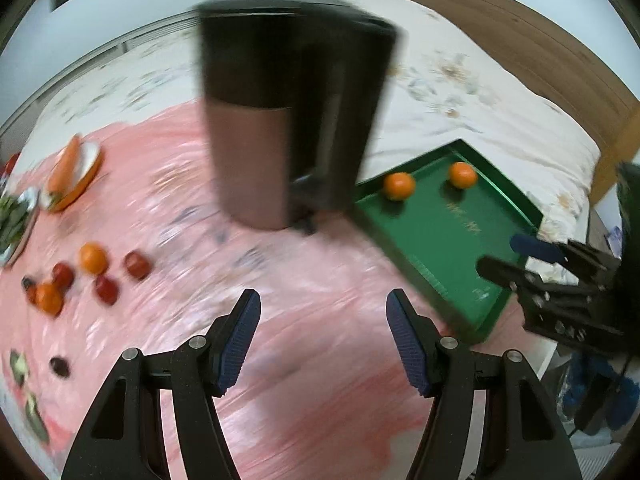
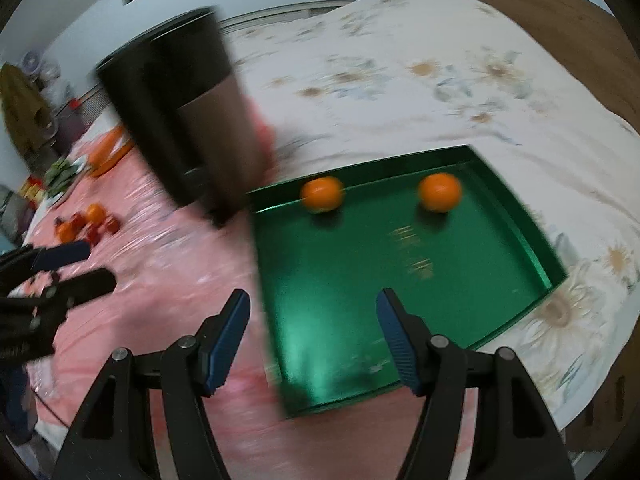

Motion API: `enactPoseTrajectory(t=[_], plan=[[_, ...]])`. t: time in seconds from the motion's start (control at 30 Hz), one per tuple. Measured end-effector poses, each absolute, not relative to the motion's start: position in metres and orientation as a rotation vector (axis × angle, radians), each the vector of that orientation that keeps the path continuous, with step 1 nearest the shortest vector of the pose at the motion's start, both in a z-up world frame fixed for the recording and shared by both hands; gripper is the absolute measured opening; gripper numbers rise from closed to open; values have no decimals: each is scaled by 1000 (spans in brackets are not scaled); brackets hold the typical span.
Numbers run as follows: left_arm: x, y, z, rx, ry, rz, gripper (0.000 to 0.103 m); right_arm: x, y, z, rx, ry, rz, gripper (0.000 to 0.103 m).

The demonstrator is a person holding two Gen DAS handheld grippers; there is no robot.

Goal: Organize fruits
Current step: 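Move both grippers back over the remaining fruit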

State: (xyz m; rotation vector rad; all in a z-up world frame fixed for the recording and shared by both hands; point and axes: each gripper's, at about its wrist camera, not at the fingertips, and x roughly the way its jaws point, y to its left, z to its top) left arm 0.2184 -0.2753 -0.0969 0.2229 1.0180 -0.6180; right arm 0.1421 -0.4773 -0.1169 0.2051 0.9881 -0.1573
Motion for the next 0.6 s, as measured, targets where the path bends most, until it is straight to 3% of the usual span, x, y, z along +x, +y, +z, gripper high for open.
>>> enactPoseTrajectory(t=[0.6], plan=[[255,-46,-121,59,1051,-200,58,218,-262,-132,180,1004,264,103]])
